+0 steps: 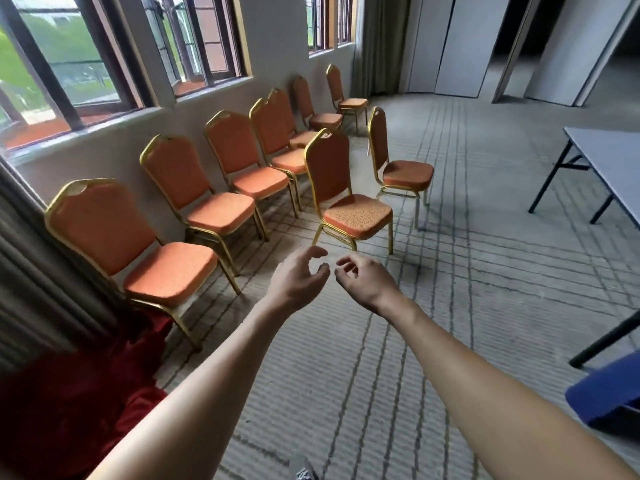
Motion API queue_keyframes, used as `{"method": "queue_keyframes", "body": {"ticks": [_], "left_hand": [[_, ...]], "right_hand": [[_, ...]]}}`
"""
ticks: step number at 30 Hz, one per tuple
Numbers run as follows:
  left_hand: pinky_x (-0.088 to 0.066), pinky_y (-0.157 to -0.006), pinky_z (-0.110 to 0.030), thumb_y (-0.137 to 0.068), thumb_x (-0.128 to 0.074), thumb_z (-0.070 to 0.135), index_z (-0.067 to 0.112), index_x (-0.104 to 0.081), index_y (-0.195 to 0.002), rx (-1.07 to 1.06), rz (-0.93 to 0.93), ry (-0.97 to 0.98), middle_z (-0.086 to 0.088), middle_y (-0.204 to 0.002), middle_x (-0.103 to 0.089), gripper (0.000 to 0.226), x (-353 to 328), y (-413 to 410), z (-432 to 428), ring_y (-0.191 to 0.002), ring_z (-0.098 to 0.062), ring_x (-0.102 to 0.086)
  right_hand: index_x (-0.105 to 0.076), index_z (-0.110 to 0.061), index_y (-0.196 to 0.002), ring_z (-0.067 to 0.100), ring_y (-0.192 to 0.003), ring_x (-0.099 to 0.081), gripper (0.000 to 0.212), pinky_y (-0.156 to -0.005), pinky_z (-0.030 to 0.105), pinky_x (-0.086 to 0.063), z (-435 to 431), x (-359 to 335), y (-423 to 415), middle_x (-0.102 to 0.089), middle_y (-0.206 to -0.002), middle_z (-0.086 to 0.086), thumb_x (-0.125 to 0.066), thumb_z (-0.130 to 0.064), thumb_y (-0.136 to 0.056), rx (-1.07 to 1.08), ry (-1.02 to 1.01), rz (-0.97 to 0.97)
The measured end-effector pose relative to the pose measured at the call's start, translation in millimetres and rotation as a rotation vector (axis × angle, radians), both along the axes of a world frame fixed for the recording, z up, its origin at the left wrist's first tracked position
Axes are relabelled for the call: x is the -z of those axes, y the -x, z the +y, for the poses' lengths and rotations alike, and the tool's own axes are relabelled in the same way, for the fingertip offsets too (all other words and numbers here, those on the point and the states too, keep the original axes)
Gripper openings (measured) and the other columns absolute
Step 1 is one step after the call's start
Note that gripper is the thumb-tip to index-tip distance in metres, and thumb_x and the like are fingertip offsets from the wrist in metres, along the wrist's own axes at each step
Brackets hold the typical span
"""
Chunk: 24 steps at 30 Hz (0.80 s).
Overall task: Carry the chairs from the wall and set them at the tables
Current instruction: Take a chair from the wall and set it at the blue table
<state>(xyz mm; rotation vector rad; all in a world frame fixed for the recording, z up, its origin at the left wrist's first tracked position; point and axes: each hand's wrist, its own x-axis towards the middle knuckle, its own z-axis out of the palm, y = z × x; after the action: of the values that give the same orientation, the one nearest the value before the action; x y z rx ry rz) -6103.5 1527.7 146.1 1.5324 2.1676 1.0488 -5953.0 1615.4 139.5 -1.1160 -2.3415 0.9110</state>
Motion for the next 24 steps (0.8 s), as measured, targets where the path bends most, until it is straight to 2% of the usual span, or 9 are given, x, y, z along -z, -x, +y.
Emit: {"method": "queue_keyframes", "body": {"ticks": [4, 9, 19, 24], "left_hand": [[-0.046, -0.101, -0.038, -0.088, -0.058, 0.036, 0.028, -0.063, -0.119, 0.069, 0.061, 0.015, 0.009, -0.122, -0.064, 0.033, -11.3, 84.6, 102.5, -0.115, -0.011, -0.058], [-0.047, -0.099, -0.037, -0.088, -0.057, 0.034, 0.025, -0.063, -0.119, 0.104, 0.079, 0.013, 0.006, -0.120, -0.065, 0.033, -24.6, 163.4, 204.7, -0.113, -0.014, -0.059], [-0.048, -0.097, -0.039, -0.078, -0.050, 0.039, 0.027, -0.062, -0.118, 0.099, 0.067, 0.116, 0.008, -0.119, -0.063, 0.044, 29.8, 333.5, 423.5, -0.112, -0.012, -0.059], [-0.049, -0.095, -0.040, -0.082, -0.053, 0.037, 0.028, -0.062, -0.117, 0.091, 0.089, 0.134, 0.010, -0.118, -0.063, 0.037, 23.2, 417.3, 535.8, -0.111, -0.011, -0.059]], "right_hand": [[-0.062, -0.032, -0.107, 0.013, -0.101, -0.059, 0.028, -0.084, 0.033, -0.052, 90.4, -11.6, 69.2, -0.065, -0.105, -0.010, -0.052, -0.048, -0.086, 0.086, -0.035, -0.056], [-0.064, -0.027, -0.108, 0.015, -0.098, -0.060, 0.027, -0.084, 0.035, -0.053, 195.0, -25.5, 148.8, -0.065, -0.104, -0.008, -0.055, -0.043, -0.088, 0.124, -0.011, -0.037], [-0.065, -0.028, -0.109, 0.013, -0.092, -0.061, 0.025, -0.081, 0.032, -0.052, 431.8, 26.3, 331.5, -0.067, -0.100, -0.010, -0.056, -0.039, -0.089, 0.076, 0.003, 0.017], [-0.065, -0.029, -0.104, 0.017, -0.092, -0.061, 0.023, -0.082, 0.036, -0.053, 551.5, 34.8, 414.7, -0.066, -0.097, -0.007, -0.058, -0.041, -0.085, 0.076, 0.074, -0.009]]}}
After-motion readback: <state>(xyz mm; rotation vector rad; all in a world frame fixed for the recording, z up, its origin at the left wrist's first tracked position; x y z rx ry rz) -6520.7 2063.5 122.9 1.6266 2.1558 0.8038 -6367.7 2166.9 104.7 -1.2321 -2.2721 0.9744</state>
